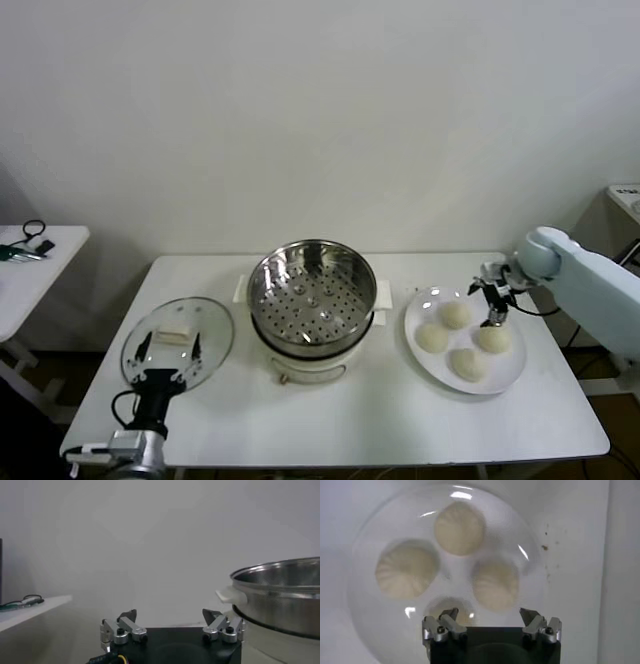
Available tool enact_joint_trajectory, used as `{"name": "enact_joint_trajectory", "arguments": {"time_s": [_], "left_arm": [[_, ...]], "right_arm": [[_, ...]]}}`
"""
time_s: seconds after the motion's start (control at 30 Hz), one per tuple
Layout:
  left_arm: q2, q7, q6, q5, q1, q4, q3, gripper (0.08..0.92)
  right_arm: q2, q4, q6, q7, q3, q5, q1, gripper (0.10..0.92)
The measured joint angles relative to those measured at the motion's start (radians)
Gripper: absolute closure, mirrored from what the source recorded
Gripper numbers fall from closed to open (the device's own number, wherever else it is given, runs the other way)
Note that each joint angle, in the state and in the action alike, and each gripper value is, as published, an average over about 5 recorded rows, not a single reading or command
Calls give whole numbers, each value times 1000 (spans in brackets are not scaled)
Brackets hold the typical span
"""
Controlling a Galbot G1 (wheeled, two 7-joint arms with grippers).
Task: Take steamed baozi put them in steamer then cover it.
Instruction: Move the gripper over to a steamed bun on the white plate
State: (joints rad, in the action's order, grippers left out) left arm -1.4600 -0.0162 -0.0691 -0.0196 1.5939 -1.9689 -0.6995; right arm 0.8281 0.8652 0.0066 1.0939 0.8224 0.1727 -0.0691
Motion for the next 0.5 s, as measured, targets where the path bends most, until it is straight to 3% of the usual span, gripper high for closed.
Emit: {"name": "enact_joint_trajectory", "arguments": {"time_s": [0.5], "left_arm": [[12, 8, 14, -14, -10, 16, 4, 177]], "right_arm": [[145, -174, 28, 18, 45, 26, -9, 203]]}}
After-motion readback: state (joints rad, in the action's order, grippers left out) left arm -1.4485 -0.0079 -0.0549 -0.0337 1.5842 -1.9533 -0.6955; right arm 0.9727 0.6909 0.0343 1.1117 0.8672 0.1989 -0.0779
